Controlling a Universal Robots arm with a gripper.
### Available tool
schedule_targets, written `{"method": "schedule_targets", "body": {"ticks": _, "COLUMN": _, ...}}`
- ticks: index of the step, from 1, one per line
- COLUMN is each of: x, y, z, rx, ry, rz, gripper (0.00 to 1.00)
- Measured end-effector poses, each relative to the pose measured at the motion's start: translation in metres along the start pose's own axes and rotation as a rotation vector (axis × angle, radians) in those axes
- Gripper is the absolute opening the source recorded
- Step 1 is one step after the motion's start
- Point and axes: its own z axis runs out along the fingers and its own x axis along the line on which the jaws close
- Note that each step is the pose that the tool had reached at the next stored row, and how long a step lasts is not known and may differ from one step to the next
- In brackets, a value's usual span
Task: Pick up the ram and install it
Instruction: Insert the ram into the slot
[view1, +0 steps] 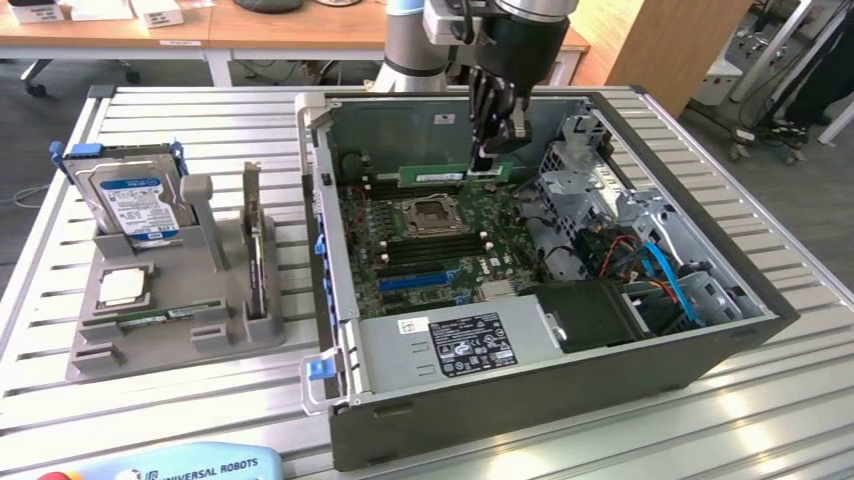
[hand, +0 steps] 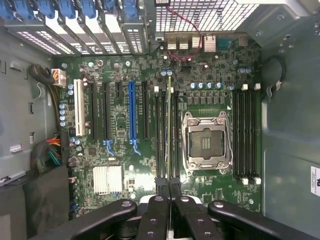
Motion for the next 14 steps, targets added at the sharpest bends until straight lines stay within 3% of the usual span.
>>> {"method": "schedule_targets", "body": {"ticks": 14, "x": 0.0000, "y": -0.0001, "z": 0.0050, "rx": 0.0013, "ry": -0.0003, "rz": 0.000, "gripper": 0.11}}
